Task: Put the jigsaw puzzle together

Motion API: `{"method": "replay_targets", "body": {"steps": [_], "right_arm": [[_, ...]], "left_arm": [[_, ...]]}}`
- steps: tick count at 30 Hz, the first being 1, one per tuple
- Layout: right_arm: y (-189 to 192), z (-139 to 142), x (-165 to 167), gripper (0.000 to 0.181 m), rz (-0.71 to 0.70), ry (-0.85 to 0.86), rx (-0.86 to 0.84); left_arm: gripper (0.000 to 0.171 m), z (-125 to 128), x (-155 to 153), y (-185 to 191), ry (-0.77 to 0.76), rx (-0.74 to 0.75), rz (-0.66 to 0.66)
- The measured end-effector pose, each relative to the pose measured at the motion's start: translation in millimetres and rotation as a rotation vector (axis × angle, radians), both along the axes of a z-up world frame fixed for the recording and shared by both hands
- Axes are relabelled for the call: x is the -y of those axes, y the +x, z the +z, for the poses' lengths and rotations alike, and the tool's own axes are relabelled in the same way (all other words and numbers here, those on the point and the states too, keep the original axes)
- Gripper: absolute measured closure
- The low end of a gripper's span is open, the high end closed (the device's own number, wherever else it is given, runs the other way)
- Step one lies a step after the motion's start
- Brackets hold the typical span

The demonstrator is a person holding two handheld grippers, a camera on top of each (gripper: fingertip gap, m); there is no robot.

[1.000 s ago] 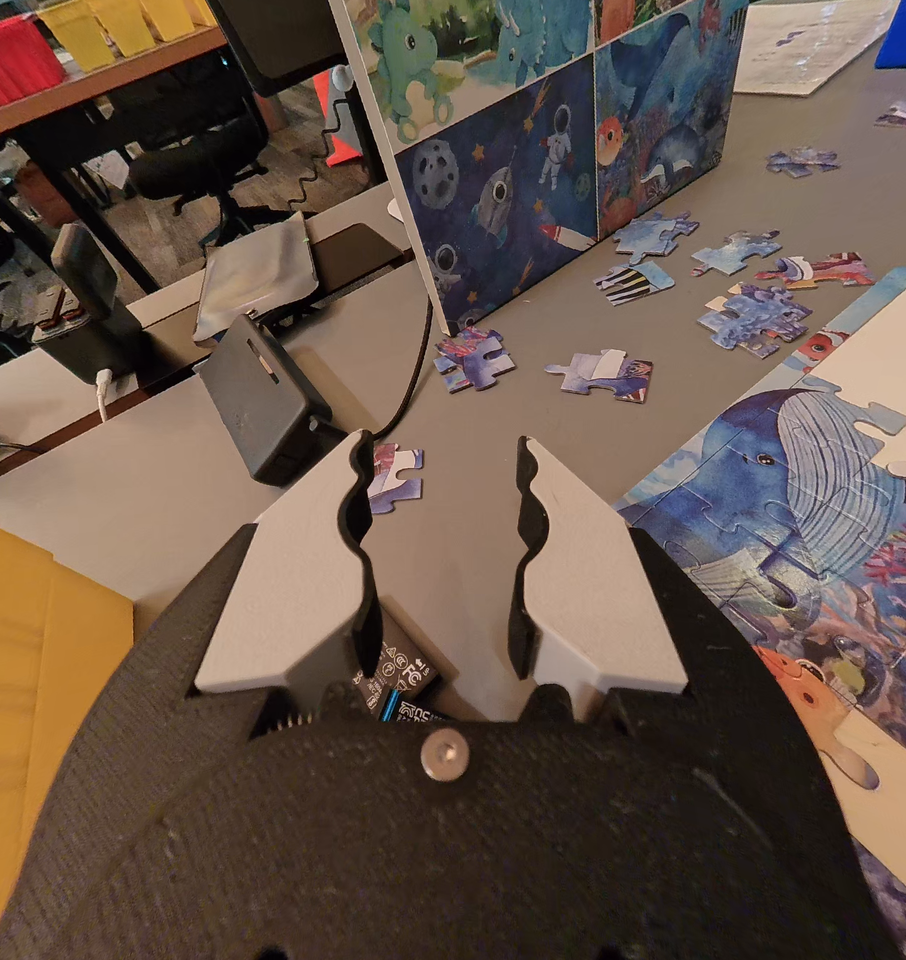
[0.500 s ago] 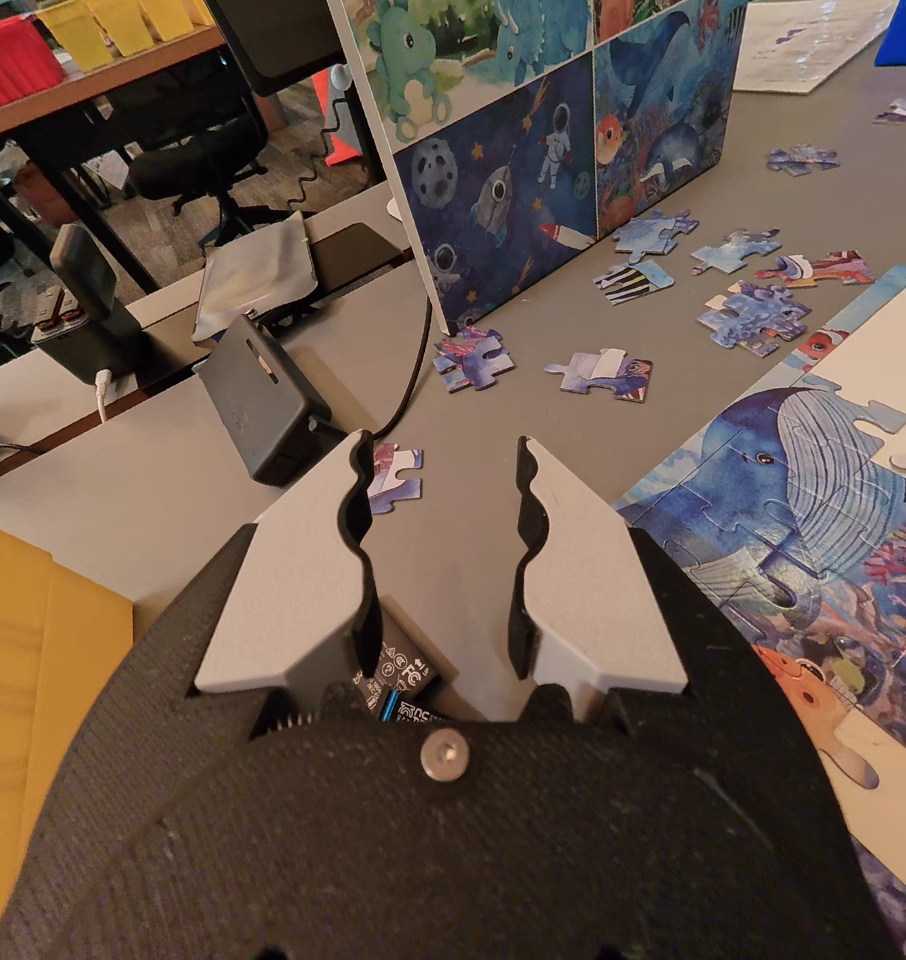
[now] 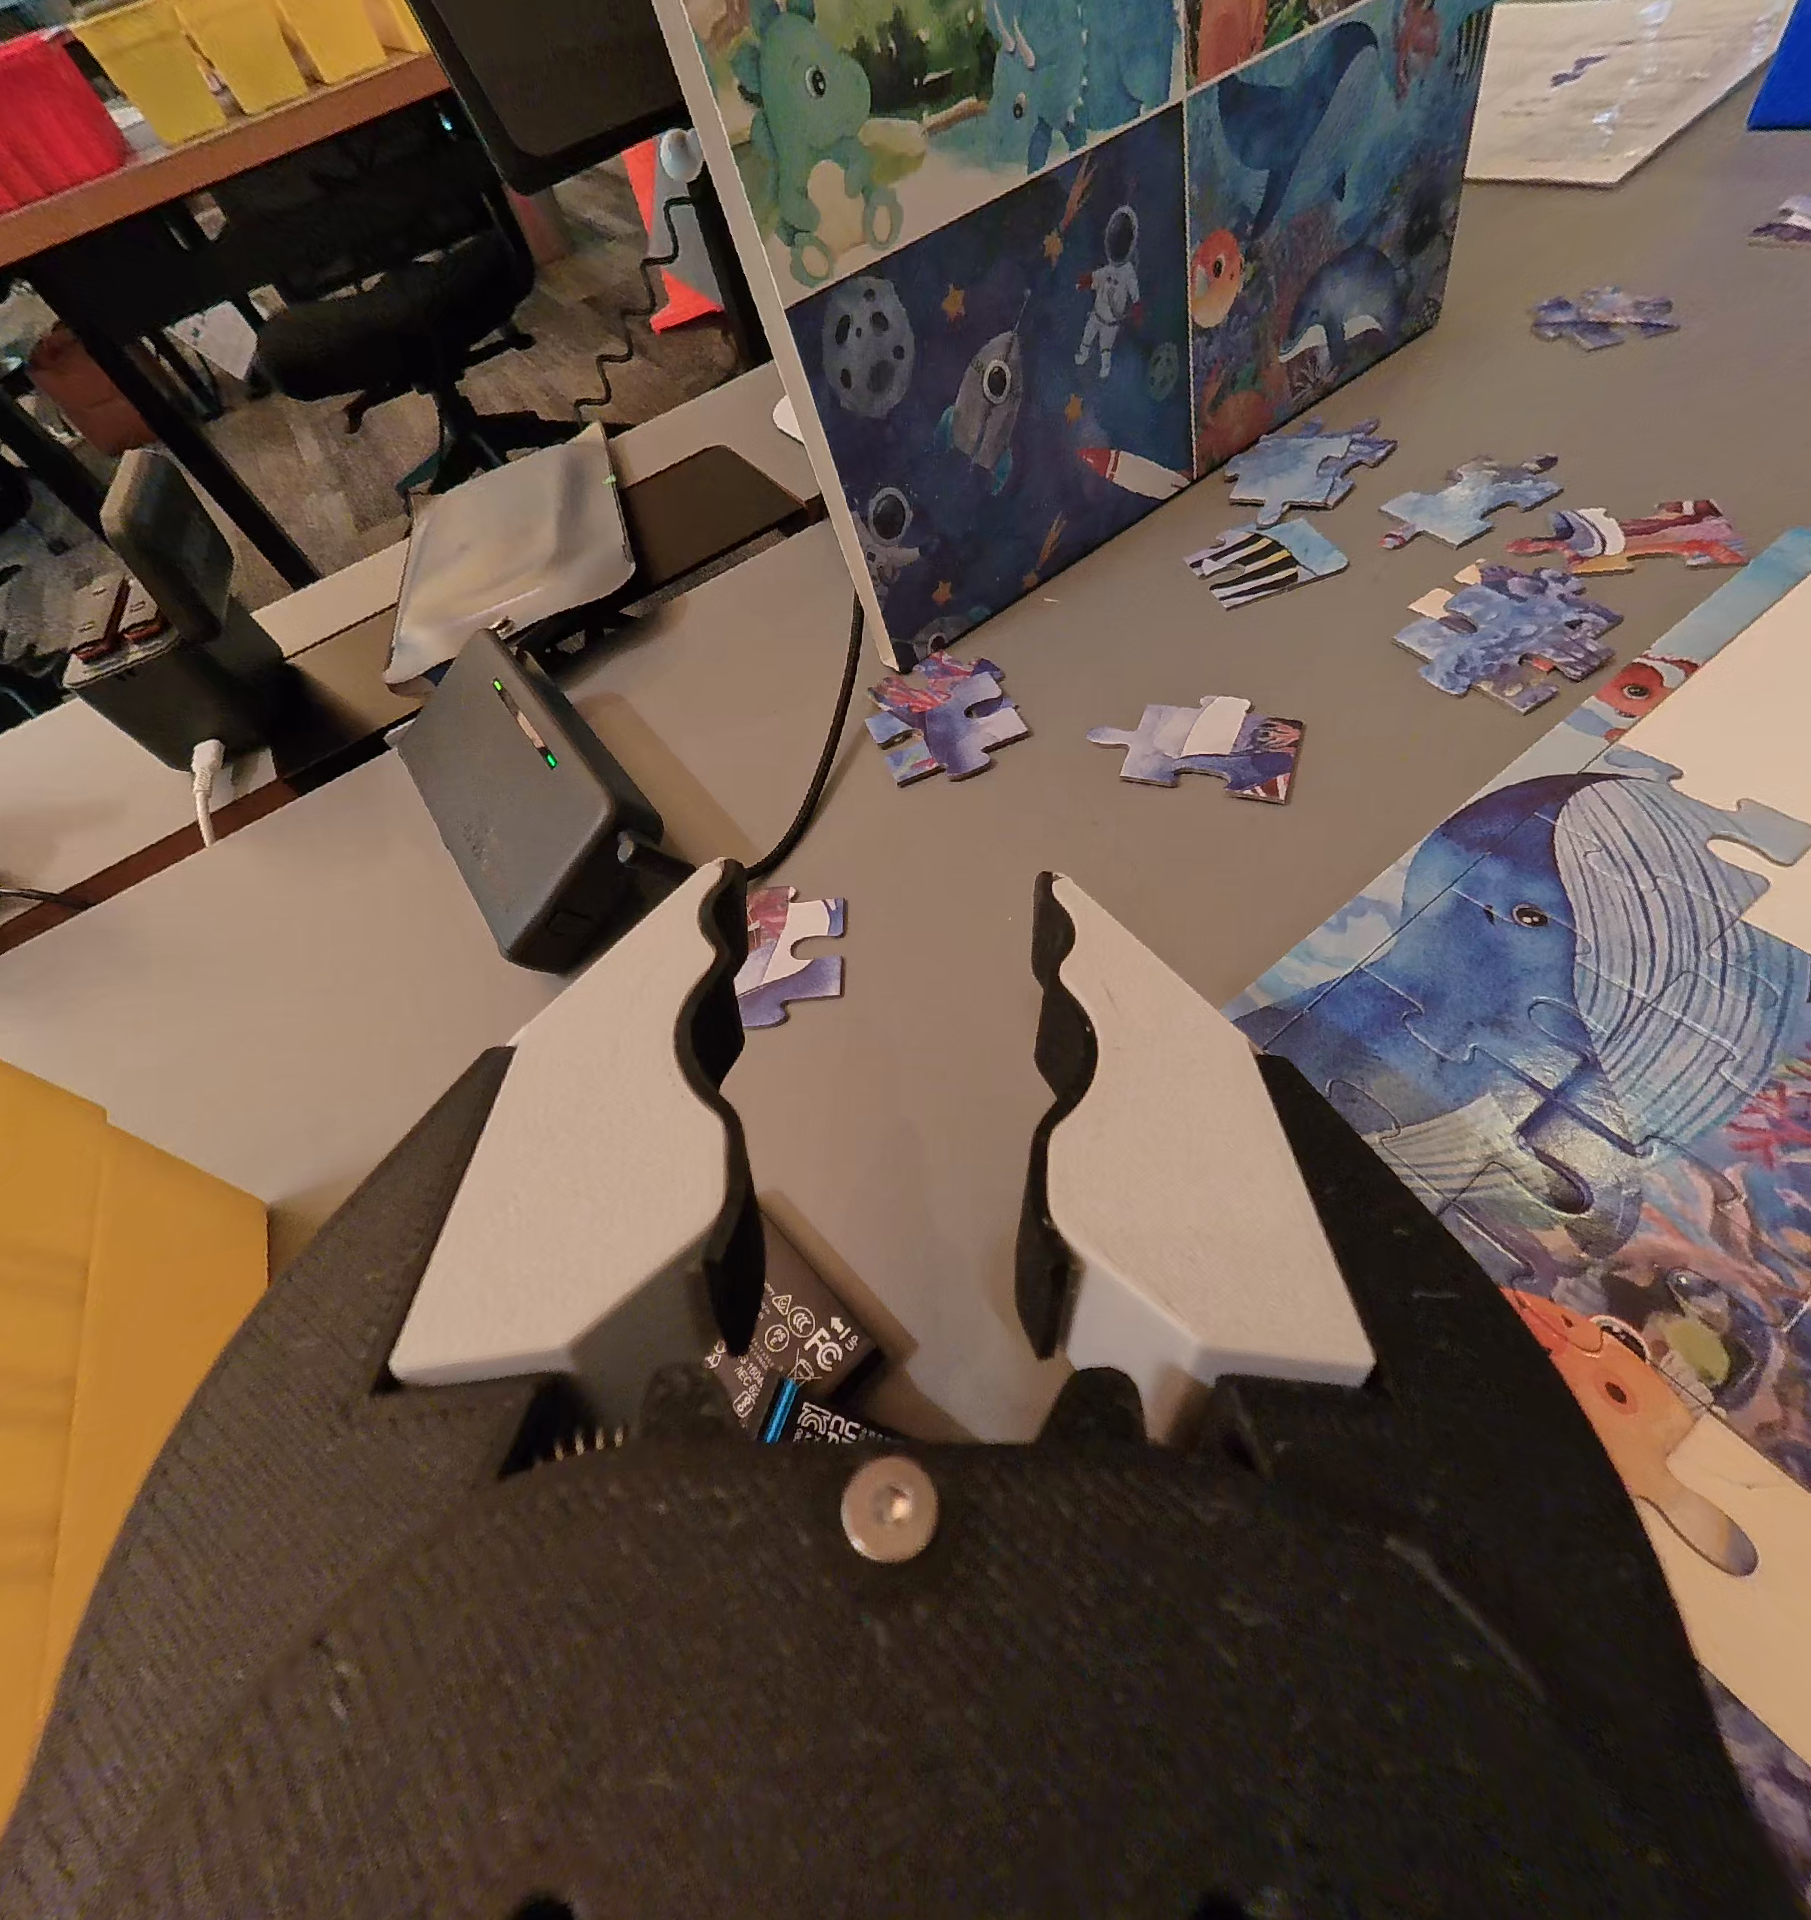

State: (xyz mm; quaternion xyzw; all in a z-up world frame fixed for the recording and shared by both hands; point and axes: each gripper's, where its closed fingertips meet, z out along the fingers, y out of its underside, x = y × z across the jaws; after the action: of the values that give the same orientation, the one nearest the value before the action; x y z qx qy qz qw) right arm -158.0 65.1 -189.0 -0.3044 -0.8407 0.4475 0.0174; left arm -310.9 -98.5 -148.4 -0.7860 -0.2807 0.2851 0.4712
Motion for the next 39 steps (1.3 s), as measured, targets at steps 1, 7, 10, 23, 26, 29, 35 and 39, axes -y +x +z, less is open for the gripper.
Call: {"method": "replay_targets", "body": {"steps": [1, 7, 10, 23, 26, 29, 35, 39], "right_arm": [[-0.9, 1.9, -1.3, 0.181, -0.005, -0.012, -0.001], [-6.7, 19.1, -10.4, 0.181, -0.03, -0.118, -0.006], [-13.0, 30.1, -20.3, 0.181, -0.062, -0.168, -0.032], [-35.1, 59.4, -68.4, 0.181, -0.214, -0.336, -0.092], [-33.4, 60.3, -64.9, 0.181, -0.202, -0.344, -0.091], [-32.7, 58.6, -63.1, 0.181, -0.196, -0.338, -0.086], [-31.4, 57.9, -60.9, 0.181, -0.188, -0.341, -0.077], [-30.8, 56.7, -59.6, 0.181, -0.183, -0.338, -0.071]], "left_arm": [[0.119, 0.0, 0.0, 0.0, 0.0, 0.0, 0.0], [0.119, 0.4, -0.3, 0.2, 0.001, 0.0, -0.002], [0.119, 0.6, -0.5, 0.3, 0.002, -0.001, -0.003], [0.119, -0.6, -1.7, 0.8, -0.011, -0.005, -0.007], [0.119, -0.8, -1.9, 1.0, -0.016, -0.007, -0.008], [0.119, -1.1, -2.1, 1.1, -0.017, -0.007, -0.008], [0.119, -1.6, -2.8, 1.5, -0.023, -0.009, -0.01], [0.119, -2.2, -3.1, 1.6, -0.028, -0.01, -0.011]]}}
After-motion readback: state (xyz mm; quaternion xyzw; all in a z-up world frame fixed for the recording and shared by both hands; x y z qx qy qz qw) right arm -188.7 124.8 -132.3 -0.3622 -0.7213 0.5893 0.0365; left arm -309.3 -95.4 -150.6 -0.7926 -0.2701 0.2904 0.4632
